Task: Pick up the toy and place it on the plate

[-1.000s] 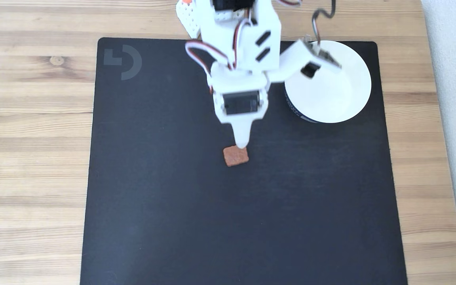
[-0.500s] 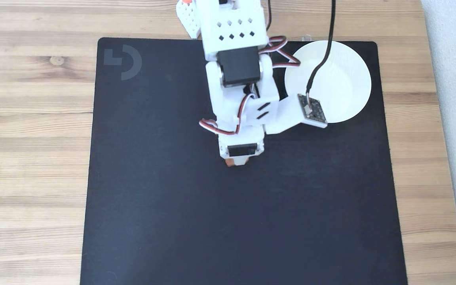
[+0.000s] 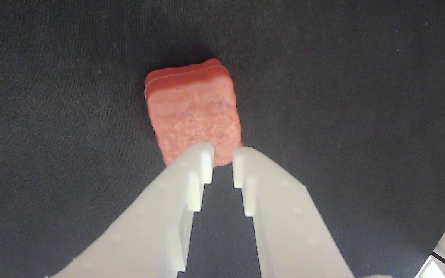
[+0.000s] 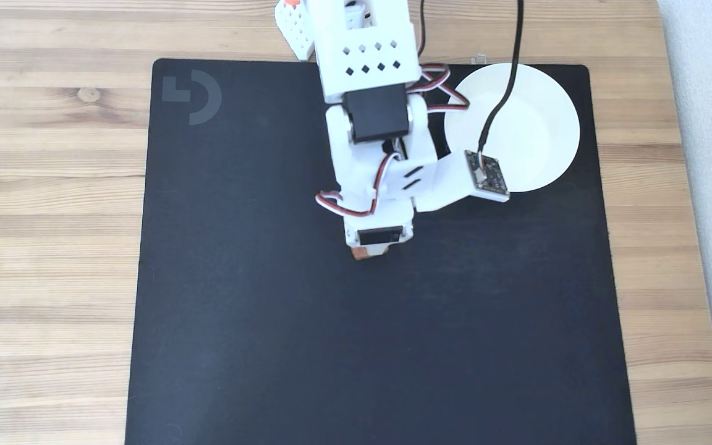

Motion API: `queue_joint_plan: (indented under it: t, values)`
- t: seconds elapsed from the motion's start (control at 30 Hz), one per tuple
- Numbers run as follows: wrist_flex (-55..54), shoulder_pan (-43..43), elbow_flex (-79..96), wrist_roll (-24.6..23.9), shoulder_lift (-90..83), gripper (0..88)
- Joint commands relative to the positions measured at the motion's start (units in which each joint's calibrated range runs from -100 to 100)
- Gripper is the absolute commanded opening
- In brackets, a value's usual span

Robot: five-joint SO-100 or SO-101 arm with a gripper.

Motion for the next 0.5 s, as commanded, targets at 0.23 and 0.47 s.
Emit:
queue_joint_plan:
  t: [0.23,0.47]
  values:
    - [0.54,0.2,-3.03,0.04,-0.63,3.0]
    - [8.59,0.12,-7.99,0.45,-0.21,29.3]
